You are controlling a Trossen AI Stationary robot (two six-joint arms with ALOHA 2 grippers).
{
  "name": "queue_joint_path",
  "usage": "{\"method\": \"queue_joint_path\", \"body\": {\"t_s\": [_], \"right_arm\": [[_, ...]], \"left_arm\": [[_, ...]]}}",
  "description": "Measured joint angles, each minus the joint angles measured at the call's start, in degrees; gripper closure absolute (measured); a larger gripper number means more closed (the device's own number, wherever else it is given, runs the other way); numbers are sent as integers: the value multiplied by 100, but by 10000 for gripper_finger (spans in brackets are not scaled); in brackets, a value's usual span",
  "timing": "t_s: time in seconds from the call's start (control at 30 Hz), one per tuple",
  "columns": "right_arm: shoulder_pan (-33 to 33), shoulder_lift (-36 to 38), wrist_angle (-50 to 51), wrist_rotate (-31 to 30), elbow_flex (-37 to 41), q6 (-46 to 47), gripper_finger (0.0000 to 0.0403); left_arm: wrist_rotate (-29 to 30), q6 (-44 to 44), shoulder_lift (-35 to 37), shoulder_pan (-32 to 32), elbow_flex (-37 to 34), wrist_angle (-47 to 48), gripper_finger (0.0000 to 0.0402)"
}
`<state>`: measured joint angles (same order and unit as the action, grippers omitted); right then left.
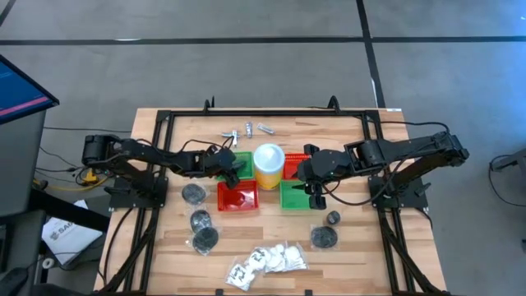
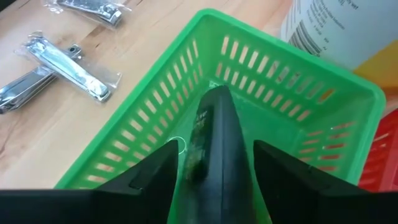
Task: Pick & Place Travel size toiletries
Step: Put the silver nail cutter into the right green bin
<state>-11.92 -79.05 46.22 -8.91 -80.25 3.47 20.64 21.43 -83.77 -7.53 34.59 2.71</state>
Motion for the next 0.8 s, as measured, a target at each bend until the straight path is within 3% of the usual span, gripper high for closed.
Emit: {"method": "queue_joint_path", "body": {"t_s": [0.27, 0.43, 0.8], "right_arm": [[0, 0, 4, 0, 0, 1, 269], [0, 0, 4, 1, 0, 1, 273], [2, 0, -34, 0, 0, -46, 274]], "left_arm": [[11, 1, 306, 4, 2, -55, 210], [603, 150, 804, -45, 2, -93, 213], [702, 198, 770, -1045, 2, -341, 235]]}}
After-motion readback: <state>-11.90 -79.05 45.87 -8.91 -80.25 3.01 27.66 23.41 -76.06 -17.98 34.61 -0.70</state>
